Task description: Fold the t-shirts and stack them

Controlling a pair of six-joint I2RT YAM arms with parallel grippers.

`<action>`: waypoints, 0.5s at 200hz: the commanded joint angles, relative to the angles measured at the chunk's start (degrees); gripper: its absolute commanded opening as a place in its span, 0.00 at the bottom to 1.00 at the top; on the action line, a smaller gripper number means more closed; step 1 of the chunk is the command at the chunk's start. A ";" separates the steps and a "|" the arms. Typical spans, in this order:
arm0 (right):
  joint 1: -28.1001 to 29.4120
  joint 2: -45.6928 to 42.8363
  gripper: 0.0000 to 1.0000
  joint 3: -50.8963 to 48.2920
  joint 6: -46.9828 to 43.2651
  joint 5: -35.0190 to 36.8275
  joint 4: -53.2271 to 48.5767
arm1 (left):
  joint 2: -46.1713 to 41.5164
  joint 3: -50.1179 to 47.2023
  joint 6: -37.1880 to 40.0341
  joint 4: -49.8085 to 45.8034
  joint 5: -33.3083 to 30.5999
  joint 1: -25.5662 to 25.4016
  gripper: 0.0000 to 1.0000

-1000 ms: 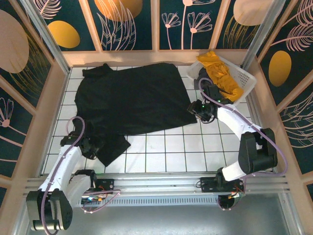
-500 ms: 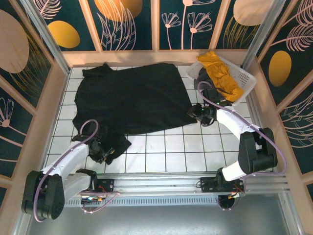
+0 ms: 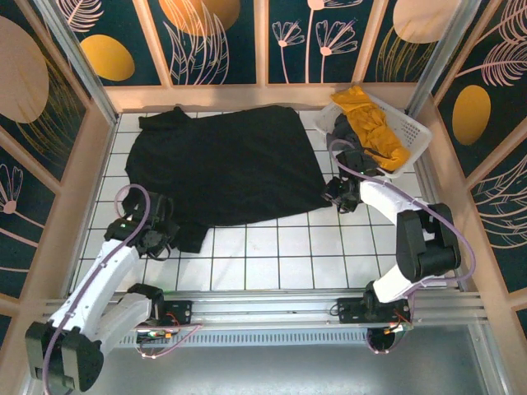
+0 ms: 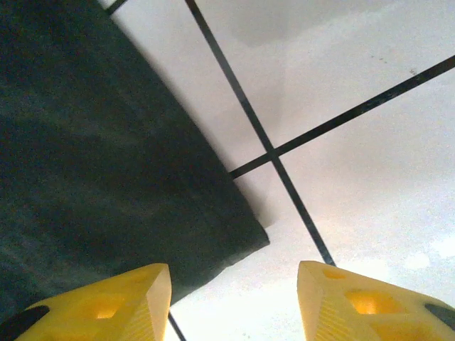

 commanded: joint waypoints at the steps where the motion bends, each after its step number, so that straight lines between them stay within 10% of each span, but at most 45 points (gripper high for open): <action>1: 1.11 2.83 0.50 2.00 0.10 1.63 0.01 | -1.12 2.01 -4.74 -6.56 -3.47 -0.14 0.00; 100: 1.90 10.15 0.19 3.76 3.30 0.91 -0.11 | -2.63 4.46 -9.92 -9.15 -6.38 -0.19 0.00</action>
